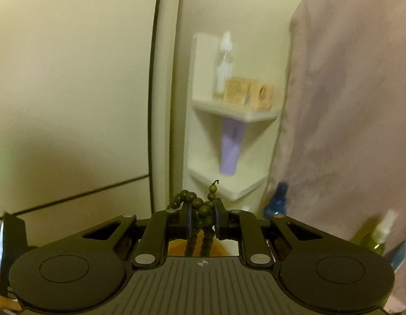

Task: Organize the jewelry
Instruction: 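Lower the dark bead strand into the orange tray and open the right tool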

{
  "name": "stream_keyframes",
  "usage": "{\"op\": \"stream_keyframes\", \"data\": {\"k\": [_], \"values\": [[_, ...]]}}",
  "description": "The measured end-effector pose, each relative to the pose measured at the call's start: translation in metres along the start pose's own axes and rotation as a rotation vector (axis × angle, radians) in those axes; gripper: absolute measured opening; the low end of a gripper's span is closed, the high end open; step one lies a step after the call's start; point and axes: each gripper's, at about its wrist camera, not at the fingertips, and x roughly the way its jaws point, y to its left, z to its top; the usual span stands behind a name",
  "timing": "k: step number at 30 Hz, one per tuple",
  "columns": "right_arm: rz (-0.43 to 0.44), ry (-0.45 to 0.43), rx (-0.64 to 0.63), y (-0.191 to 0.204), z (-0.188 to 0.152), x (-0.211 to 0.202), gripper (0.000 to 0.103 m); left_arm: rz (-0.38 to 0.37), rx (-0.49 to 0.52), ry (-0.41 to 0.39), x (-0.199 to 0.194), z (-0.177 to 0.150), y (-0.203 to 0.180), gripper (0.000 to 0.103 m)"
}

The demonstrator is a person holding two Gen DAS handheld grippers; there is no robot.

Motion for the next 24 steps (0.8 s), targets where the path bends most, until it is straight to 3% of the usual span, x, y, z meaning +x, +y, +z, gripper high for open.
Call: {"op": "stream_keyframes", "data": {"k": [16,24], "values": [[0.046,0.246,0.116,0.004,-0.07,0.081,0.016,-0.049,-0.071,0.046,0.008,-0.013,0.019,0.011],[0.05,0.31,0.134,0.007,-0.089,0.107,0.016,-0.078,-0.099,0.062,0.012,-0.016,0.024,0.013]]}}
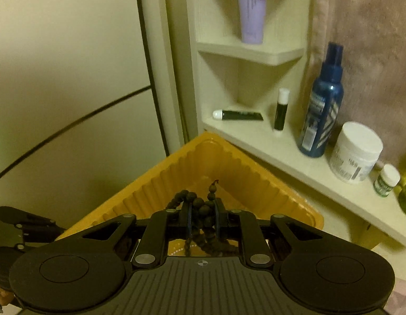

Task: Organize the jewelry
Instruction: 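Lower the dark bead strand into the orange tray and open the right tool, then open the left tool to set the orange tray flat on the towel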

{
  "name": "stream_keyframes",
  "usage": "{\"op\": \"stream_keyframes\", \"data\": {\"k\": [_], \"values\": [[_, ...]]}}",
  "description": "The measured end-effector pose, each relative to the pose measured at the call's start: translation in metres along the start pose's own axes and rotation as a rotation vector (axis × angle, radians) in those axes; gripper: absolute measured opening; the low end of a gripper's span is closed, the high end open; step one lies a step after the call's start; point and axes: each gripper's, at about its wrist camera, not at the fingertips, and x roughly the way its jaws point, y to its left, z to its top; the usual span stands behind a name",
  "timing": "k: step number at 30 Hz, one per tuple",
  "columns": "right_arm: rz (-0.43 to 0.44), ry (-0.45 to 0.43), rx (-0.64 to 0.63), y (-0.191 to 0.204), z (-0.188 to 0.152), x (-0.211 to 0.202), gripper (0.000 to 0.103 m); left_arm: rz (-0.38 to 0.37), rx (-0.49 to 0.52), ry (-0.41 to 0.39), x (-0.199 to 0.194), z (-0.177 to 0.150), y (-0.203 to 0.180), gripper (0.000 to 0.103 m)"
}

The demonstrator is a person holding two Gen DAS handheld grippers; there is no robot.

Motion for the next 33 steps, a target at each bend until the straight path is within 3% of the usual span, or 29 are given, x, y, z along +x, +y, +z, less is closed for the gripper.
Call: {"op": "stream_keyframes", "data": {"k": [1,3,23,24,26,27,28,33], "values": [[0.0,0.004,-0.001,0.0,-0.001,0.002,0.016,0.009,-0.004,-0.001,0.0,0.0,0.002,0.023],[0.001,0.008,-0.004,0.0,-0.003,0.006,0.016,0.039,-0.002,-0.018,-0.003,0.0,0.005,0.032],[0.02,0.047,0.049,-0.006,-0.009,0.025,0.018,0.089,-0.007,-0.054,-0.018,0.002,0.022,0.034],[0.02,0.048,0.052,-0.006,-0.01,0.026,0.021,0.088,-0.007,-0.053,-0.018,0.002,0.022,0.035],[0.016,0.046,0.062,-0.007,-0.013,0.027,0.038,0.093,-0.002,-0.05,-0.017,0.003,0.022,0.038],[0.017,0.041,0.07,-0.008,-0.014,0.026,0.051,0.094,0.001,-0.051,-0.016,0.003,0.022,0.038],[0.019,0.034,0.077,-0.009,-0.015,0.025,0.055,0.093,0.002,-0.051,-0.016,0.003,0.022,0.039],[-0.001,-0.002,0.128,-0.015,-0.021,0.007,0.058,0.106,0.018,-0.061,-0.02,0.004,0.021,0.054]]}}
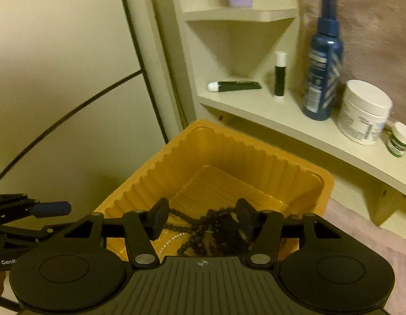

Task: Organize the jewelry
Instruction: 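Open the left tool to set the orange tray flat on the towel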

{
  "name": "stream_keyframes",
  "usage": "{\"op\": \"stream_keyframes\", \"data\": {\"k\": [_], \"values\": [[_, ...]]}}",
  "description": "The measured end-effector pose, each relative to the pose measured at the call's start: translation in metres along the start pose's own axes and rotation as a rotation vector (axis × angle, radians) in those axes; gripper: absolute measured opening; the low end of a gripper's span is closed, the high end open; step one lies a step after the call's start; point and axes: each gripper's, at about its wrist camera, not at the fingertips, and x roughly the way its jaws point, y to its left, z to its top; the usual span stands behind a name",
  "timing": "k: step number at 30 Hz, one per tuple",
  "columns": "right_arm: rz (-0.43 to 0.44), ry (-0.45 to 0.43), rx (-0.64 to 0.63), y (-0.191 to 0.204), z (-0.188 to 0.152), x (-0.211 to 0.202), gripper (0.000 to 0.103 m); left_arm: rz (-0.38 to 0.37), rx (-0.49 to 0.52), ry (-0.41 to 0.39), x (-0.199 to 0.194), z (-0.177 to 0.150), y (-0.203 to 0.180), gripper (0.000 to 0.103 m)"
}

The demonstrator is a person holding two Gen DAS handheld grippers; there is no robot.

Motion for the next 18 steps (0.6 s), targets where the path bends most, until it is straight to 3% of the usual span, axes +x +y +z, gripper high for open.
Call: {"op": "stream_keyframes", "data": {"k": [7,13,18], "values": [[-0.06,-0.063,0.143,-0.013,-0.029,-0.048,0.069,0.001,0.044,-0.029,-0.012,0.001,-0.011,0.085],[-0.096,-0.099,0.259,-0.014,-0.062,-0.091,0.076,-0.011,0.077,-0.045,-0.023,-0.002,-0.028,0.099],[-0.146,-0.107,0.322,-0.011,-0.088,-0.118,0.079,-0.017,0.108,-0.046,-0.032,-0.007,-0.047,0.103]]}}
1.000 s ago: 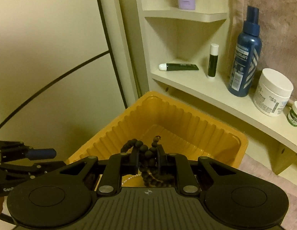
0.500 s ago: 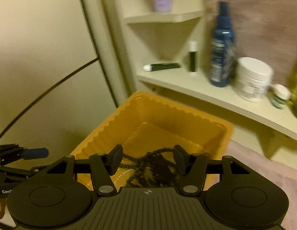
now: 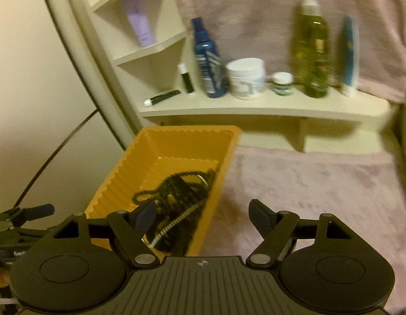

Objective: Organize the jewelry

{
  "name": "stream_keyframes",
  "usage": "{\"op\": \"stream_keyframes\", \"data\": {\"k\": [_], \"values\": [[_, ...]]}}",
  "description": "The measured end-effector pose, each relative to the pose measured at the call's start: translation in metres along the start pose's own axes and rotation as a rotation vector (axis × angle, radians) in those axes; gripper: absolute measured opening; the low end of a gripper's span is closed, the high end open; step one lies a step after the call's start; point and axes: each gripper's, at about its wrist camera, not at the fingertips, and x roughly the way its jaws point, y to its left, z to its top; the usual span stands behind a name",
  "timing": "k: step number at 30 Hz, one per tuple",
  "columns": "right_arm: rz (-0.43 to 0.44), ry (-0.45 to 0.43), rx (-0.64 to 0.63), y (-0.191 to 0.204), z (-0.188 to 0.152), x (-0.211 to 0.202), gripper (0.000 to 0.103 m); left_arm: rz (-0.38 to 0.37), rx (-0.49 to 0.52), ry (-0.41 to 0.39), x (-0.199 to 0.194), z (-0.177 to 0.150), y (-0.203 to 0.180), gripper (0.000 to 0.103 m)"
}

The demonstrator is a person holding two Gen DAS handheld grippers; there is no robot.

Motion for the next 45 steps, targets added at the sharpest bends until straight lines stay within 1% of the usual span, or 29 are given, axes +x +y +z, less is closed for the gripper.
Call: {"op": "stream_keyframes", "data": {"k": [4,7,11,14,18,24,31,35,45], "values": [[-0.035,0.014,0.03,-0.009,-0.016,-0.019,0.083,-0.02,0.014,0.006,-0.007,-0.004,-0.014,0.103],[-0.062,0.032,0.059,-0.017,-0.026,-0.032,0.084,-0.035,0.012,0.025,-0.012,-0.007,-0.025,0.103],[-0.086,0.054,0.098,-0.025,-0.037,-0.043,0.086,-0.048,0.023,0.043,-0.017,-0.013,-0.04,0.103],[-0.096,0.052,0.111,-0.03,-0.046,-0.05,0.086,-0.06,0.023,0.063,-0.02,-0.017,-0.049,0.103],[-0.12,0.07,0.106,-0.031,-0.059,-0.058,0.086,-0.058,0.028,0.082,-0.025,-0.023,-0.059,0.103],[-0.153,0.088,0.093,-0.03,-0.076,-0.07,0.086,-0.076,0.029,0.105,-0.033,-0.031,-0.075,0.103],[-0.156,0.097,0.086,-0.026,-0.098,-0.082,0.086,-0.057,0.051,0.121,-0.038,-0.042,-0.098,0.103],[-0.17,0.094,0.111,-0.032,-0.103,-0.086,0.086,-0.057,0.058,0.126,-0.042,-0.047,-0.106,0.103],[-0.185,0.095,0.119,-0.035,-0.108,-0.091,0.086,-0.061,0.084,0.128,-0.047,-0.053,-0.118,0.103]]}}
